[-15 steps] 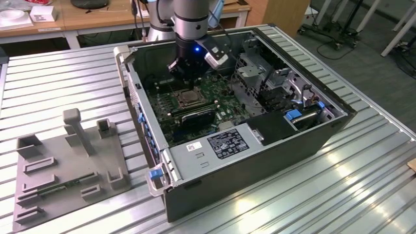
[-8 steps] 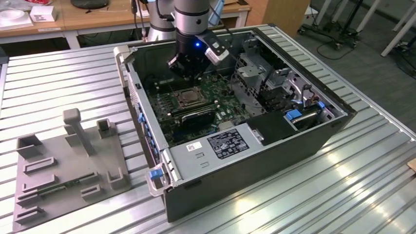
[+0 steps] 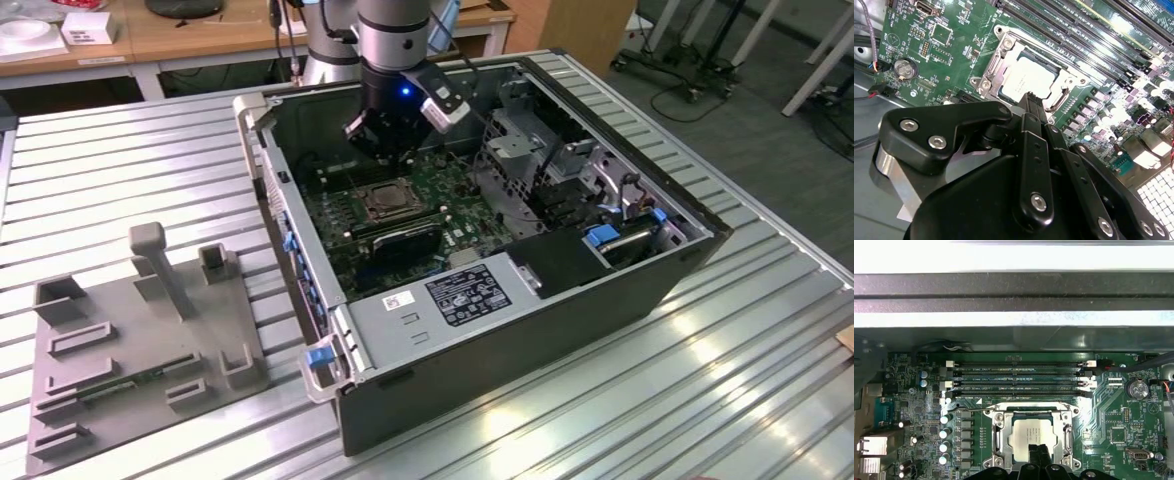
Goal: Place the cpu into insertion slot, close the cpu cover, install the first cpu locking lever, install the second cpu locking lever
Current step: 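Install the first cpu locking lever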
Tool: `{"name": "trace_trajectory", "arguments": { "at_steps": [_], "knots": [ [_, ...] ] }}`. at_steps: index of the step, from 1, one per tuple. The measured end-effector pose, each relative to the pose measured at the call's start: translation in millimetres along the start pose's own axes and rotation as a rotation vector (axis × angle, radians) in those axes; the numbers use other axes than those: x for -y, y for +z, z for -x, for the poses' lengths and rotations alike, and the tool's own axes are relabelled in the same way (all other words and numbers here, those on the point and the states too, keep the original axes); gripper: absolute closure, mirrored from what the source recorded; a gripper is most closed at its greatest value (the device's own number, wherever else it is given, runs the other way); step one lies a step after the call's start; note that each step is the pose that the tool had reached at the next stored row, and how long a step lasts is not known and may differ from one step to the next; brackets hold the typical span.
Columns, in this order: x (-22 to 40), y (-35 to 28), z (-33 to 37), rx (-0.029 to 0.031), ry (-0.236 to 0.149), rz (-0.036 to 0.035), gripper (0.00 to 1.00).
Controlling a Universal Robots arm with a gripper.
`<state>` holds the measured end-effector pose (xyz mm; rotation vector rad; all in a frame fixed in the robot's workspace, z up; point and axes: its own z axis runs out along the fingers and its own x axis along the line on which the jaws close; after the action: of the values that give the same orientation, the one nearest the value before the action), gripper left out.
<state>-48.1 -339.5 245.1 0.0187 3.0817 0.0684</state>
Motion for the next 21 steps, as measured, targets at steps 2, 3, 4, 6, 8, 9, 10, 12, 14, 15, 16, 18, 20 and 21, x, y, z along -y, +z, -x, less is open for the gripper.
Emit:
{"name": "trace_trajectory", "arguments": {
  "at_steps": [2, 3, 4, 6, 8, 9, 10, 12, 14, 15, 16, 18, 20, 21],
  "knots": [
    [0.0, 0.0, 0.0, 0.0000, 0.000, 0.0001, 0.89],
    [0.0, -0.1, 0.0, 0.0000, 0.000, 0.0001, 0.89],
    [0.0, -0.1, -0.4, -0.0001, 0.000, 0.0000, 0.89],
    [0.1, -0.3, -3.0, -0.0002, 0.000, -0.0002, 0.89],
    [0.1, -0.4, -6.8, 0.0000, 0.000, 0.0000, 0.89],
    [0.1, -0.5, -9.1, -0.0001, 0.000, 0.0000, 0.89],
    [0.1, -0.6, -11.4, 0.0000, 0.000, 0.0000, 0.89],
    [0.1, -0.8, -14.7, 0.0001, 0.000, 0.0001, 0.89],
    [0.1, -0.8, -14.9, 0.0000, 0.000, 0.0001, 0.89],
    [0.1, -0.8, -15.0, 0.0000, 0.000, 0.0000, 0.89],
    [0.2, -0.9, -15.0, -0.0001, 0.000, -0.0001, 0.89],
    [0.2, -1.9, -15.1, -0.0001, 0.000, -0.0002, 0.89],
    [0.0, -4.1, -14.9, 0.0000, 0.000, 0.0000, 0.89],
    [0.0, -5.1, -14.9, 0.0000, 0.000, 0.0000, 0.89]
  ]
}}
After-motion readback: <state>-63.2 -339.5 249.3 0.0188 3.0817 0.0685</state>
